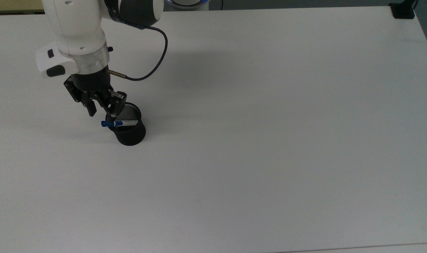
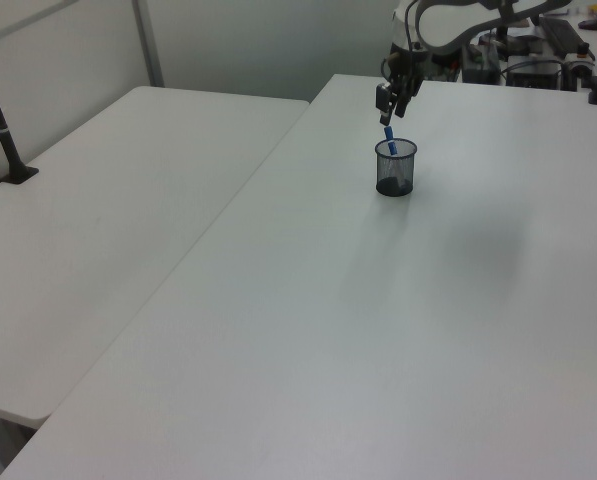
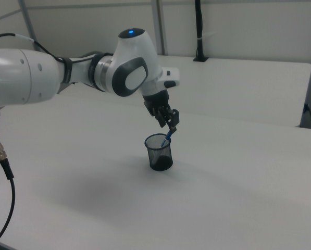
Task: Remove the marker
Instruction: 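Close the gripper on the marker's blue cap end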
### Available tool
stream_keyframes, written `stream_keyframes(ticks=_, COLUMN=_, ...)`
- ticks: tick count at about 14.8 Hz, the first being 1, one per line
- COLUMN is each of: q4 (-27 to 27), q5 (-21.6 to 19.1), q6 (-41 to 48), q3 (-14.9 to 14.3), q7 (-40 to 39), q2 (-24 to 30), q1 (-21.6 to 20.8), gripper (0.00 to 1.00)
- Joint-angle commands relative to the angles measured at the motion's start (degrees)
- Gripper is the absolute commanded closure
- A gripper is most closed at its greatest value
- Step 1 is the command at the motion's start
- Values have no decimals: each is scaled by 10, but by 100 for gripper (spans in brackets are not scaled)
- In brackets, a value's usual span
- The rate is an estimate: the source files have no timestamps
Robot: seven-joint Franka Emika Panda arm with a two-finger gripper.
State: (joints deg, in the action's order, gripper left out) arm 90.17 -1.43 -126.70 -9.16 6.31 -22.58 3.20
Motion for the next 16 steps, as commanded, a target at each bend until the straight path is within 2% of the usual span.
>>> stream_keyframes(ticks=1, q4=-4, q5=-12, q6=-15, q3=0, q7=-5, q2=-12, q1=0, gripper=47)
stream_keyframes(ticks=11, q4=-4, q5=-11, q6=-16, q3=1, q7=-6, q2=-23, q1=0, gripper=47)
stream_keyframes(ticks=14, q4=-4, q5=-10, q6=-16, q3=1, q7=-12, q2=-24, q1=1, gripper=60)
stream_keyframes(ticks=16, q4=-4, q5=-10, q6=-16, q3=1, q7=-13, q2=-23, q1=2, gripper=78)
